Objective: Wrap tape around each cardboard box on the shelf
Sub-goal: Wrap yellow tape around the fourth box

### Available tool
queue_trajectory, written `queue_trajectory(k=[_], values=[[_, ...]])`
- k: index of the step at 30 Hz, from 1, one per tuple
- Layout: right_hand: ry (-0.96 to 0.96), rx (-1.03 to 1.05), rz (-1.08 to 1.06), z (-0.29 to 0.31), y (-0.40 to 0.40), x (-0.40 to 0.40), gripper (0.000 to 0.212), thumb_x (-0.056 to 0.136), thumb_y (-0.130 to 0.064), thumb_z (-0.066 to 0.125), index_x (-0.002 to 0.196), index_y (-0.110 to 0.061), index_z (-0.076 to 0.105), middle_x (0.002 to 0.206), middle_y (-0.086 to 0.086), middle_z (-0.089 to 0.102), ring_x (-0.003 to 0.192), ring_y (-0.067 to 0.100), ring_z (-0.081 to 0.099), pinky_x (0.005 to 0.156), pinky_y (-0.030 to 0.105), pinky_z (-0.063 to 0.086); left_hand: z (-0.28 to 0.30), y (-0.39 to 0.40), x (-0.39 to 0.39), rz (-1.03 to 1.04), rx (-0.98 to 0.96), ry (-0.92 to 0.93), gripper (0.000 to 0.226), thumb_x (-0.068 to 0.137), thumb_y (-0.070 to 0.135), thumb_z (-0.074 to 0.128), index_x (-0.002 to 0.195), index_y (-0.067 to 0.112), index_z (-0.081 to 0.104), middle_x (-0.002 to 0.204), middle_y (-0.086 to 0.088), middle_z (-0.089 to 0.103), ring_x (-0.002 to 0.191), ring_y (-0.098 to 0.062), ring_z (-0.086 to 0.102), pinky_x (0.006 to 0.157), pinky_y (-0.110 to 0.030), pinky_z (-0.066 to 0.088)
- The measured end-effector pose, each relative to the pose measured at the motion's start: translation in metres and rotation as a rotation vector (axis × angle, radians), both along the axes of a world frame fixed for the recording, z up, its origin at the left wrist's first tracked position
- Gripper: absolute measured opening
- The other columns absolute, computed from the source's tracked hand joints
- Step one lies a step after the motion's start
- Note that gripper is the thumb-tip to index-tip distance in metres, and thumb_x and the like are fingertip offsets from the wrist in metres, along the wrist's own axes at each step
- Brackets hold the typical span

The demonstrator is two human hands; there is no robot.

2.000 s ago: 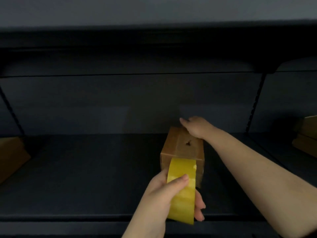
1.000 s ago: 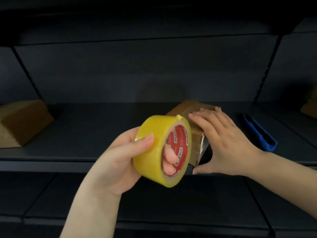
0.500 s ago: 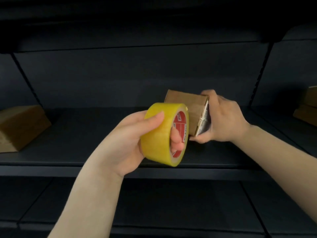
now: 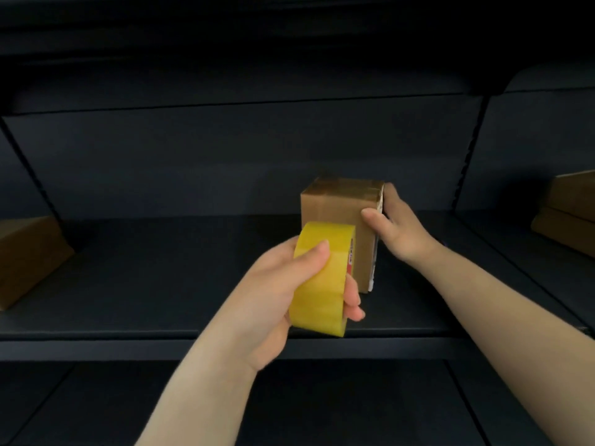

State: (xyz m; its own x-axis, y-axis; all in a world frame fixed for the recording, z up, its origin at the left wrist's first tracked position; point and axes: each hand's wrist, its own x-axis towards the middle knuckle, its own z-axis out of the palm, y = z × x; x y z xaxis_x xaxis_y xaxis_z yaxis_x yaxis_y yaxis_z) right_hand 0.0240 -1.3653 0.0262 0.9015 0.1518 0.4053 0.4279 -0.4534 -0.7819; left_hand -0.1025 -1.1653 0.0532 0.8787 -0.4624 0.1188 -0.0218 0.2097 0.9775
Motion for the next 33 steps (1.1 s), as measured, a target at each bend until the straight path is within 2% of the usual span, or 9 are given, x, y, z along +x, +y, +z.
queue_trajectory(k=[4, 9, 11, 16, 19, 22, 27, 30, 33], values=[[0.108, 0.148, -0.051, -0.001, 0.003, 0.01, 0.094, 0.056, -0.077, 0.036, 0.131, -0.02, 0.036, 0.115, -0.008, 0.052, 0.104, 0.009, 0.05, 0.085, 0.028, 0.04, -0.011, -0.016, -0.001, 0.093, -0.099, 0.137, 0.04, 0.082, 0.038, 0.055, 0.104, 0.004, 0.061, 0.062, -0.009, 0.067, 0.055, -0.02, 0.065, 0.061, -0.033, 0.056], [0.298, 0.293, -0.089, 0.004, 0.015, 0.023, 0.101, 0.048, -0.082, 0.035, 0.129, -0.021, 0.04, 0.118, 0.002, 0.054, 0.102, 0.016, 0.054, 0.088, 0.041, 0.045, -0.007, -0.02, 0.008, 0.095, 0.041, -0.038, 0.025, 0.083, 0.019, 0.059, 0.106, 0.012, 0.059, 0.072, -0.007, 0.072, 0.071, -0.024, 0.07, 0.071, -0.033, 0.056], [0.372, 0.321, -0.089, 0.007, 0.019, 0.027, 0.103, 0.046, -0.084, 0.034, 0.129, -0.023, 0.04, 0.116, 0.004, 0.056, 0.097, 0.017, 0.054, 0.076, 0.039, 0.047, -0.001, -0.017, 0.013, 0.1, 0.115, -0.069, 0.019, 0.086, 0.016, 0.056, 0.105, 0.014, 0.059, 0.074, -0.006, 0.074, 0.076, -0.024, 0.072, 0.072, -0.032, 0.057], [0.558, 0.442, -0.118, 0.008, 0.017, 0.046, 0.084, 0.063, -0.085, 0.031, 0.122, -0.027, 0.044, 0.107, 0.007, 0.059, 0.09, 0.023, 0.055, 0.068, 0.035, 0.044, -0.009, -0.018, 0.014, 0.101, 0.11, 0.118, 0.034, 0.084, 0.041, 0.051, 0.103, 0.013, 0.058, 0.061, -0.007, 0.069, 0.058, -0.021, 0.067, 0.065, -0.033, 0.059], [0.62, 0.362, -0.144, -0.001, 0.018, 0.055, 0.078, 0.067, -0.083, 0.029, 0.117, -0.026, 0.047, 0.105, 0.007, 0.059, 0.09, 0.023, 0.054, 0.063, 0.031, 0.042, -0.021, -0.021, 0.013, 0.154, 0.112, 0.147, 0.04, 0.082, 0.047, 0.051, 0.106, 0.015, 0.057, 0.061, -0.008, 0.068, 0.057, -0.021, 0.066, 0.065, -0.033, 0.056], [0.652, 0.228, -0.176, -0.015, 0.025, 0.065, 0.082, 0.071, -0.078, 0.032, 0.13, -0.022, 0.042, 0.13, 0.008, 0.05, 0.109, 0.026, 0.048, 0.076, 0.033, 0.038, -0.024, -0.021, 0.014, 0.175, 0.048, 0.174, 0.035, 0.086, 0.045, 0.049, 0.1, 0.014, 0.057, 0.06, -0.009, 0.067, 0.054, -0.021, 0.064, 0.055, -0.028, 0.054], [0.178, 0.007, -0.324, -0.016, 0.021, 0.066, 0.063, 0.089, -0.056, 0.043, 0.136, -0.015, 0.037, 0.137, 0.008, 0.044, 0.118, 0.024, 0.046, 0.084, 0.03, 0.037, -0.025, -0.011, 0.018, 0.21, 0.052, 0.146, 0.032, 0.085, 0.044, 0.052, 0.09, 0.015, 0.064, 0.056, -0.008, 0.067, 0.049, -0.02, 0.064, 0.05, -0.026, 0.054], [-0.323, -0.131, -0.097, -0.01, 0.013, 0.02, 0.045, 0.093, -0.046, 0.04, 0.132, -0.022, 0.041, 0.123, -0.004, 0.05, 0.115, 0.013, 0.047, 0.098, 0.033, 0.037, -0.025, 0.01, 0.015, 0.185, 0.051, 0.189, 0.03, 0.068, 0.047, 0.061, 0.074, 0.021, 0.075, 0.064, -0.009, 0.071, 0.056, -0.022, 0.067, 0.053, -0.028, 0.058], [-0.449, -0.521, 0.159, -0.014, 0.003, -0.029, 0.062, 0.086, -0.066, 0.031, 0.135, -0.027, 0.034, 0.135, -0.001, 0.047, 0.129, 0.014, 0.038, 0.113, 0.042, 0.017, -0.021, 0.027, 0.011, 0.127, 0.067, 0.183, 0.035, 0.067, 0.048, 0.068, 0.078, 0.015, 0.075, 0.067, -0.015, 0.069, 0.061, -0.027, 0.064, 0.066, -0.034, 0.057]])
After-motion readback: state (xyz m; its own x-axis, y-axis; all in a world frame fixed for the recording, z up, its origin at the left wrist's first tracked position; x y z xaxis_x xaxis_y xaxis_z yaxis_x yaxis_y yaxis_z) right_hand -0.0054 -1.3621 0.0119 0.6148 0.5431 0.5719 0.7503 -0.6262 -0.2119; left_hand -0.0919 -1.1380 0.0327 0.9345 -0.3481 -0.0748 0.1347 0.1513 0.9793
